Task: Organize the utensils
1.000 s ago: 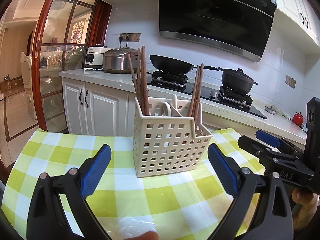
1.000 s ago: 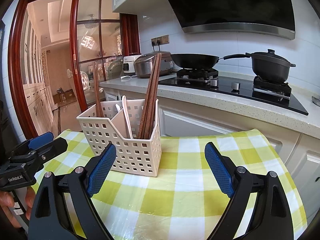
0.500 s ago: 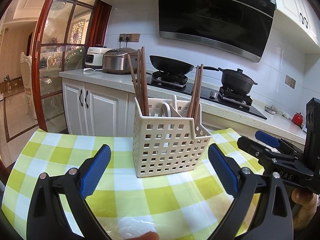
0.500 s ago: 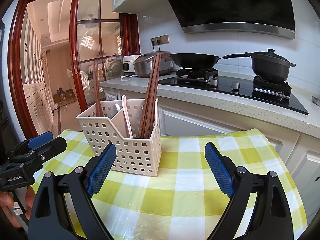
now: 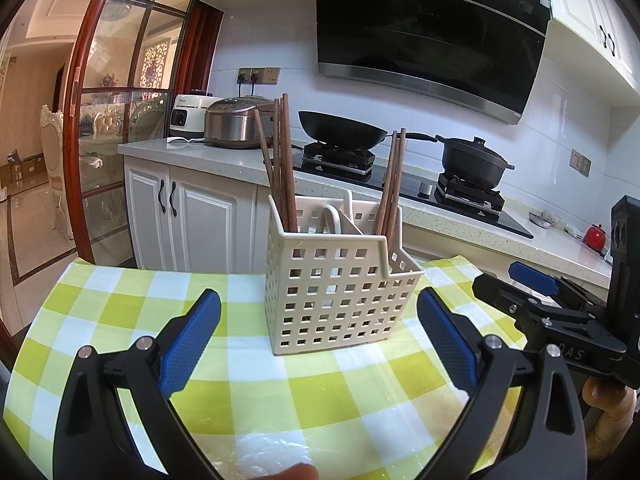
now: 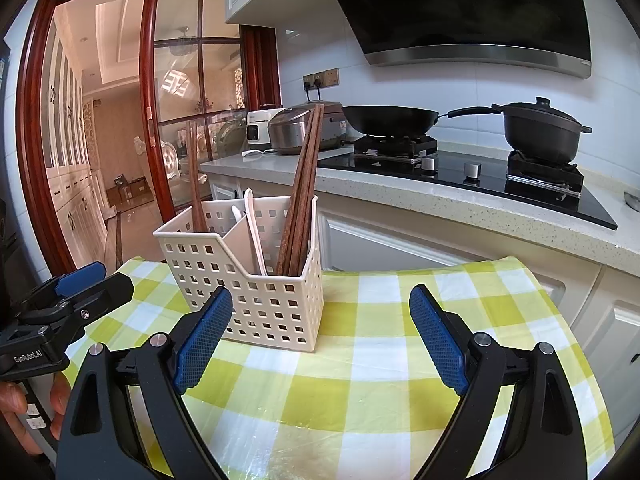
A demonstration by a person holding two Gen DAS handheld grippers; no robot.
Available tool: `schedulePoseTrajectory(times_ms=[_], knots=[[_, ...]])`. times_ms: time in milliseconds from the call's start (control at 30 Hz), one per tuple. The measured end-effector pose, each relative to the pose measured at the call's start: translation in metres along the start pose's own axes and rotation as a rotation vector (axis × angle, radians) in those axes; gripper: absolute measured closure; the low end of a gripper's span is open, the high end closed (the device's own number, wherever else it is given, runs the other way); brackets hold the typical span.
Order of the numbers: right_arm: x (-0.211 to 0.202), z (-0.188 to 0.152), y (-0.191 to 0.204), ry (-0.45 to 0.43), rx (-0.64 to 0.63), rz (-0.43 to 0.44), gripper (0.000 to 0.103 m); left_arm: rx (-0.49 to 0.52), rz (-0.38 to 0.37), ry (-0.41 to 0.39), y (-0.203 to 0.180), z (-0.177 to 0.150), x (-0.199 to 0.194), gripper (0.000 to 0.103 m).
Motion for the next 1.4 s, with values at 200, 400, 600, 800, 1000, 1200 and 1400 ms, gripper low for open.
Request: schedulePoseTrajectory(times_ms=[200, 400, 600, 800, 1000, 1200, 1400], knots=[[-0.0001, 0.0000, 0.0000, 0.000, 0.000, 0.000, 0.018, -0.002, -0.001, 0.000, 0.0001, 0.0000, -0.0001, 0.008], [0.0000, 0.0001, 0.0000, 0.000, 0.000, 0.000, 0.018, -0.001, -0.001, 0.000, 0.0000, -0.0001, -0.0001, 0.007], [0.0001, 0.0001, 0.0000, 0.001, 0.000, 0.000, 0.018, -0.001, -0.001, 0.000, 0.0000, -0.0002, -0.0001, 0.007], [-0.0001, -0.0001, 0.0002, 0.000, 0.000, 0.000, 0.018, -0.001, -0.001, 0.000, 0.0000, -0.0003, -0.0003, 0.006], [0.0001, 0.0002, 0.0002, 0.001, -0.001, 0.000, 0.018, -0.001, -0.001, -0.001, -0.0001, -0.0004, -0.0003, 0.005], [0.0001, 0.0003, 0.0003, 0.001, 0.000, 0.000, 0.018, 0.000, -0.001, 0.000, 0.0000, -0.0006, -0.0003, 0.005], [0.0001, 0.0001, 0.0003, 0.003, 0.000, 0.001, 0.018, 0.004, 0.000, -0.006, -0.0004, 0.0008, -0.0017, 0.005]])
Point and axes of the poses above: each gripper's, at about its wrist camera, not at the fingertips, and x roughly the way its jaws point, y to its left, z to its top, the point moved 3 cm from there along x, roughly the way its jaws point, and after that the axes turned 8 degrees about -x, right-handed, at the moved point
